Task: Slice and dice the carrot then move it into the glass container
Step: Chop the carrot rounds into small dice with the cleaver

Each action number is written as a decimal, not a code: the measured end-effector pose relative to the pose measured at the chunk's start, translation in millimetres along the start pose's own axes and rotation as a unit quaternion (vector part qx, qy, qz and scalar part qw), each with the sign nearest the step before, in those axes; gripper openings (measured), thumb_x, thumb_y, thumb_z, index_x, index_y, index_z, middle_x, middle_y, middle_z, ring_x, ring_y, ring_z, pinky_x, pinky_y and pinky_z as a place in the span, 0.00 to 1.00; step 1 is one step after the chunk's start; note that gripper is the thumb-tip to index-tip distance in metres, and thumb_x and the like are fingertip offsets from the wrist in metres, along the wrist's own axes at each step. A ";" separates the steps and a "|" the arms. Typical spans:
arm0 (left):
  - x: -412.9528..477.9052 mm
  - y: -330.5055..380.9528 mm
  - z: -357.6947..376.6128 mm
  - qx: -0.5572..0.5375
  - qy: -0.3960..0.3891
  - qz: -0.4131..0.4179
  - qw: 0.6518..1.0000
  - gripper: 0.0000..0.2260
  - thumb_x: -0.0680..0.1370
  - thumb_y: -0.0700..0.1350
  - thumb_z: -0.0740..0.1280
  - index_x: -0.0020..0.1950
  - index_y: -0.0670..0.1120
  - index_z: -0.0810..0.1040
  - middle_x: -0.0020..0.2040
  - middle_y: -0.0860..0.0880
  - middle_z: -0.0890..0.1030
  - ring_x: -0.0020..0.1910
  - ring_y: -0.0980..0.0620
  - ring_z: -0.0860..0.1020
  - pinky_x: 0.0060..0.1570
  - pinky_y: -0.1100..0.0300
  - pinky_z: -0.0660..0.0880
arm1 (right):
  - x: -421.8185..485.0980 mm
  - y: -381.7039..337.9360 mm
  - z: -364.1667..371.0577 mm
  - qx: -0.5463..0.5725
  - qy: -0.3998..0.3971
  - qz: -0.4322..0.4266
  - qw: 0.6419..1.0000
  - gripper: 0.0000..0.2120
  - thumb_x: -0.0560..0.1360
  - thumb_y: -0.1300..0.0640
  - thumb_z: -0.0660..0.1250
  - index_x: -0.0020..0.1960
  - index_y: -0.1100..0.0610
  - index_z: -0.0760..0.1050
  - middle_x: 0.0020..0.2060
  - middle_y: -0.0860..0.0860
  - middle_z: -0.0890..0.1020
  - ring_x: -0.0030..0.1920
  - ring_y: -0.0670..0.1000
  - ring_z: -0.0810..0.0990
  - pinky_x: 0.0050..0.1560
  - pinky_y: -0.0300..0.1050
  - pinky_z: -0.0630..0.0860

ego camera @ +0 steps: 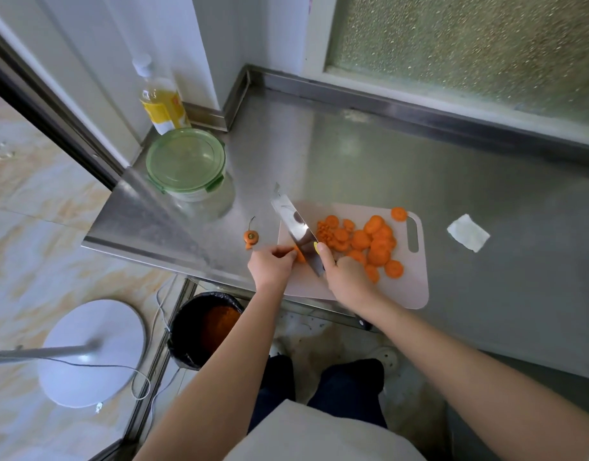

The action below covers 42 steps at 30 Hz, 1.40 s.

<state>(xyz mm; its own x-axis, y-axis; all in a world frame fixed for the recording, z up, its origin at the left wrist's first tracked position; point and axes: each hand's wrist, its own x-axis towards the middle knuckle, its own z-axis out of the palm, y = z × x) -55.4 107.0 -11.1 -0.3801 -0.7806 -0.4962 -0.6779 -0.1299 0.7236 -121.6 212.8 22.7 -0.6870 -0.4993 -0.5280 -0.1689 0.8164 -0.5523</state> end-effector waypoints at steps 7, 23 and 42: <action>0.6 0.4 1.1 -0.024 0.005 -0.013 1.000 0.06 0.73 0.42 0.71 0.48 0.44 0.84 0.46 0.48 0.84 0.45 0.54 0.77 0.44 0.68 0.67 | -13.9 -8.3 -6.5 -0.018 -0.034 -0.006 0.999 0.24 0.83 0.45 0.45 0.40 0.56 0.71 0.43 0.62 0.73 0.55 0.64 0.77 0.46 0.47 0.66; 4.9 -1.7 2.7 -0.040 -0.015 -0.028 0.999 0.07 0.72 0.41 0.69 0.47 0.47 0.85 0.46 0.50 0.84 0.46 0.53 0.79 0.43 0.65 0.71 | -0.4 -16.1 8.3 -0.063 -0.018 0.052 0.996 0.27 0.83 0.62 0.47 0.77 0.62 0.38 0.48 0.60 0.74 0.40 0.51 0.70 0.32 0.42 0.63; 4.4 -0.5 0.3 0.000 -0.025 -0.002 1.000 0.06 0.73 0.43 0.68 0.47 0.48 0.84 0.44 0.52 0.84 0.43 0.55 0.78 0.34 0.71 0.66 | 5.8 -5.7 24.7 -0.025 0.028 0.007 0.999 0.26 0.81 0.42 0.48 0.32 0.56 0.65 0.29 0.54 0.72 0.35 0.57 0.76 0.34 0.46 0.67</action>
<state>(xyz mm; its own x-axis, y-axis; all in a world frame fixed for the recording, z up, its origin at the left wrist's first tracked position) -56.8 103.8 -13.8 -0.4079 -0.7489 -0.5222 -0.6797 -0.1329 0.7214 -107.2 198.0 6.8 -0.7273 -0.4717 -0.4985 -0.1924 0.8374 -0.5116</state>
